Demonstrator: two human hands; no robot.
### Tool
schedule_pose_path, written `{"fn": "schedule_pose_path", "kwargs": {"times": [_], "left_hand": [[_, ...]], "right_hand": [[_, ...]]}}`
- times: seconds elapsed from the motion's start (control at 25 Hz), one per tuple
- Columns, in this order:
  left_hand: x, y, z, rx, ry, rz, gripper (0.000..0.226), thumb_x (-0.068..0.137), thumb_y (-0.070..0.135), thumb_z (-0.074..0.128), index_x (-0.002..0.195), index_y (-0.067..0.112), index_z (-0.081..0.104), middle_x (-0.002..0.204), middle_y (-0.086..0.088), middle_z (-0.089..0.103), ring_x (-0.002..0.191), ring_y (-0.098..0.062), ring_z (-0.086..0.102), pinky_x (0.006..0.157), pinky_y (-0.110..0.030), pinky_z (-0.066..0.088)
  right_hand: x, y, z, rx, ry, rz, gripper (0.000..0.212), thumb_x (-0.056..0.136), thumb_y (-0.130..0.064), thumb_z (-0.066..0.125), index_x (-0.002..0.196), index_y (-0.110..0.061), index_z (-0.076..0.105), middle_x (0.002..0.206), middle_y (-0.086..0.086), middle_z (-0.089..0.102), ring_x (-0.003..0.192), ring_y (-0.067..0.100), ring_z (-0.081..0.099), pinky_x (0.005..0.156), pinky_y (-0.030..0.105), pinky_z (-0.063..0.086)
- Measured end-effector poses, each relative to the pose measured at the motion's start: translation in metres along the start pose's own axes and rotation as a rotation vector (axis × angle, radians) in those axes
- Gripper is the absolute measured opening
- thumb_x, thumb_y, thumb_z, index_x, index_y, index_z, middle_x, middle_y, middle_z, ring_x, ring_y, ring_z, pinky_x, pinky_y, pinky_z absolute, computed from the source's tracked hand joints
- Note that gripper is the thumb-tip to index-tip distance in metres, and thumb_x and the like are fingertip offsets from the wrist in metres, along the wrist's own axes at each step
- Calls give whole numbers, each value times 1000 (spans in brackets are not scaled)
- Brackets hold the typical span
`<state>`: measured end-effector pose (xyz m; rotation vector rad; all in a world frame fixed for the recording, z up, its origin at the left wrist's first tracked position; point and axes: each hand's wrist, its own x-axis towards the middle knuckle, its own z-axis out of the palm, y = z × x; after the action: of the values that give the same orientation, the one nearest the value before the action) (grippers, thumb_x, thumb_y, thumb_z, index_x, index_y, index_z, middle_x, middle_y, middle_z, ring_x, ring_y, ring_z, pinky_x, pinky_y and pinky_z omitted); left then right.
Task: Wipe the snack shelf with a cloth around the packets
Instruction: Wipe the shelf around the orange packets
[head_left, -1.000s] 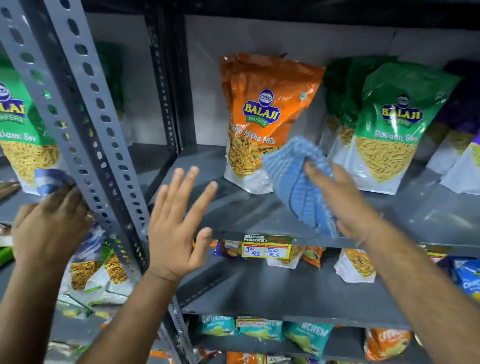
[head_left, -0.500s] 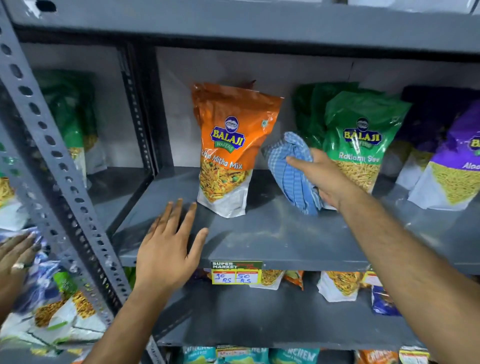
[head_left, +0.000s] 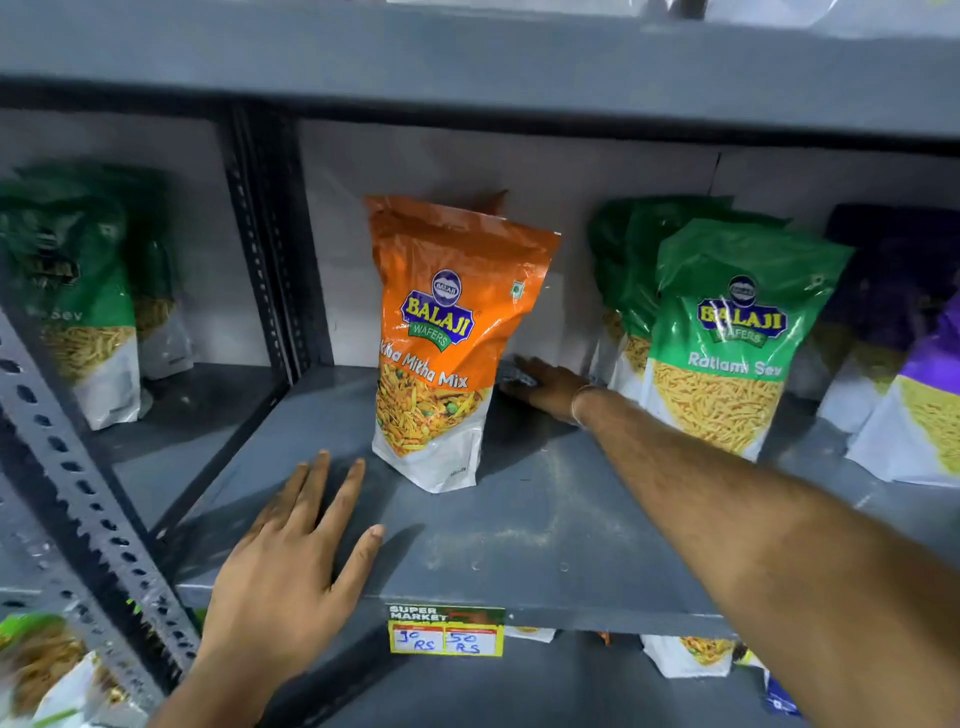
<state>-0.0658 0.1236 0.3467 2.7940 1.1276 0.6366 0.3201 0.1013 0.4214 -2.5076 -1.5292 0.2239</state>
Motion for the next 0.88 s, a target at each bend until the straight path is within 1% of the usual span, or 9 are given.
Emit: {"fn": "schedule_pose_path", "kwargs": {"times": [0.12, 0.24, 0.32, 0.4, 0.48, 0.52, 0.6, 0.68, 0.88], "left_hand": [[0, 2, -1, 22, -13, 1, 75, 99, 74, 14, 166, 41, 18, 177, -1, 17, 163, -24, 19, 122, -48, 38], [0, 4, -2, 30, -7, 1, 74, 100, 73, 15, 166, 41, 17, 177, -2, 17, 164, -23, 16, 122, -48, 38], [-1, 4, -1, 18, 0, 3, 74, 99, 75, 12, 166, 44, 14, 177, 0, 14, 164, -22, 12, 123, -48, 36], [-1, 4, -1, 9, 11, 5, 74, 97, 78, 7, 165, 48, 9, 177, 3, 9, 163, -19, 7, 125, -48, 36], [-1, 4, -1, 1, 20, 12, 74, 96, 79, 6, 164, 50, 7, 177, 5, 6, 163, -18, 5, 124, -47, 37], [0, 4, -1, 4, 20, 14, 73, 96, 79, 6, 164, 51, 7, 177, 6, 6, 163, -18, 4, 123, -48, 39], [1, 4, -1, 8, 15, 11, 73, 97, 77, 9, 165, 49, 9, 176, 6, 9, 163, -19, 6, 121, -49, 41], [2, 3, -1, 7, 16, 8, 73, 99, 75, 12, 165, 46, 10, 176, 5, 14, 163, -21, 9, 120, -51, 42], [0, 1, 1, 13, 14, 12, 73, 100, 73, 11, 166, 42, 11, 176, 3, 16, 163, -19, 8, 128, -49, 31]], "right_hand": [[-5, 0, 5, -13, -36, 8, 78, 93, -78, 30, 159, -38, 16, 169, 0, 22, 151, 33, 30, 120, 45, 25], [-8, 4, 4, -86, -59, -62, 92, 81, -92, 20, 159, -44, 11, 171, -5, 14, 155, 26, 22, 123, 44, 20], [-14, 8, 7, -95, -95, -84, 97, 77, -95, 17, 159, -44, 9, 171, -7, 13, 156, 22, 19, 124, 41, 19], [-30, 6, 9, -88, -76, -92, 94, 81, -91, 23, 159, -40, 13, 170, -6, 17, 156, 21, 20, 125, 36, 18], [-54, 2, 12, -81, -35, -145, 79, 94, -74, 35, 160, -34, 18, 169, -5, 22, 155, 21, 23, 124, 33, 19], [-67, 1, 16, -88, -40, -179, 71, 100, -63, 37, 161, -32, 17, 169, -5, 20, 155, 20, 21, 125, 34, 17], [-85, 5, 26, -96, -74, -233, 63, 106, -53, 32, 161, -31, 12, 171, -6, 13, 157, 15, 12, 127, 37, 8], [-91, 12, 32, -92, -104, -232, 62, 106, -53, 29, 161, -32, 8, 171, -8, 10, 157, 11, 6, 128, 37, 3], [-73, 2, 20, 33, -51, -170, 58, 105, -48, 39, 159, -33, 23, 168, -4, 25, 154, 20, 25, 125, 37, 20]]}}
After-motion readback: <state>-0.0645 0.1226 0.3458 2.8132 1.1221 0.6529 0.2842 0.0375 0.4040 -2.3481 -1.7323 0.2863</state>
